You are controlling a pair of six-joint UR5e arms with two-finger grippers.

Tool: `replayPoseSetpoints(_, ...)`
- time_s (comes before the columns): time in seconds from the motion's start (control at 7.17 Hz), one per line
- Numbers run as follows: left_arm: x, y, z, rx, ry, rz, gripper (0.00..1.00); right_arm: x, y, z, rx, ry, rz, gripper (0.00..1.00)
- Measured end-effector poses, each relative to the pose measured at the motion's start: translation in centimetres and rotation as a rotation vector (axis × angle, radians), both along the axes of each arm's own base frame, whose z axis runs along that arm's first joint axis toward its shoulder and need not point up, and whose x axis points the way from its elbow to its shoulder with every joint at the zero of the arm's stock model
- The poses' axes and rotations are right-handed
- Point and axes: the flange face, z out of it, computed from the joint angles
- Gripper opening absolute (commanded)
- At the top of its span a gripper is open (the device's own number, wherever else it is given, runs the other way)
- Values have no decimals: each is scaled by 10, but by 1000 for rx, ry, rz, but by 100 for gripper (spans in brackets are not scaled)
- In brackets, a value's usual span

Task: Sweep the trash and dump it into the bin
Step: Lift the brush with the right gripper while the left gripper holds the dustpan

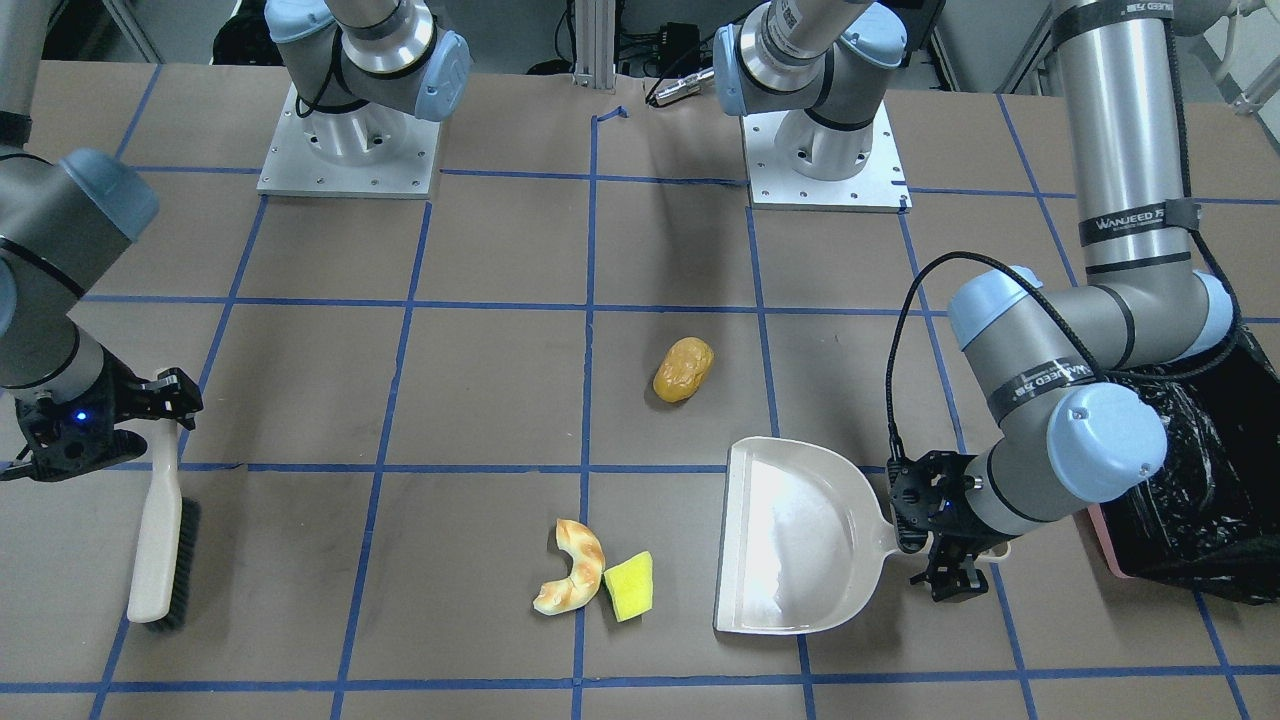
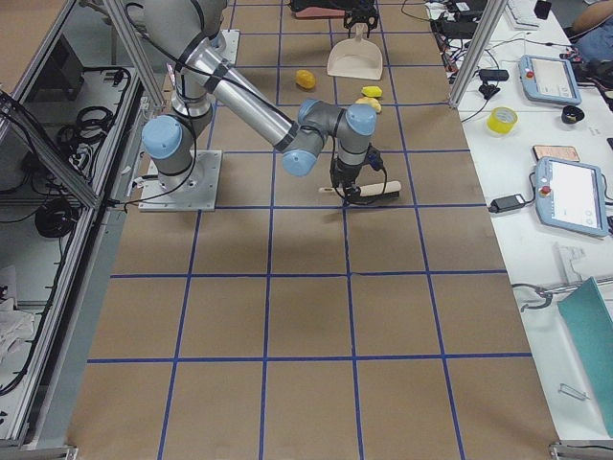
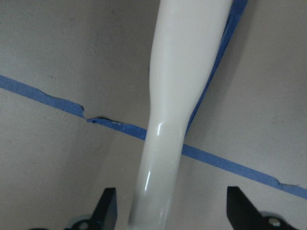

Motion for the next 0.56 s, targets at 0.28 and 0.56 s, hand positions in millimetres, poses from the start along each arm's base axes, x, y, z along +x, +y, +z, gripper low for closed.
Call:
replayPoseSetpoints(0.28,-13,3,-10,14,0,32,90,1,1,-2,17,-8,-2,0)
replayPoseSetpoints(0.56,-18,7,-18,15,-1,33,40,1,1,0,22,-14,-3,0)
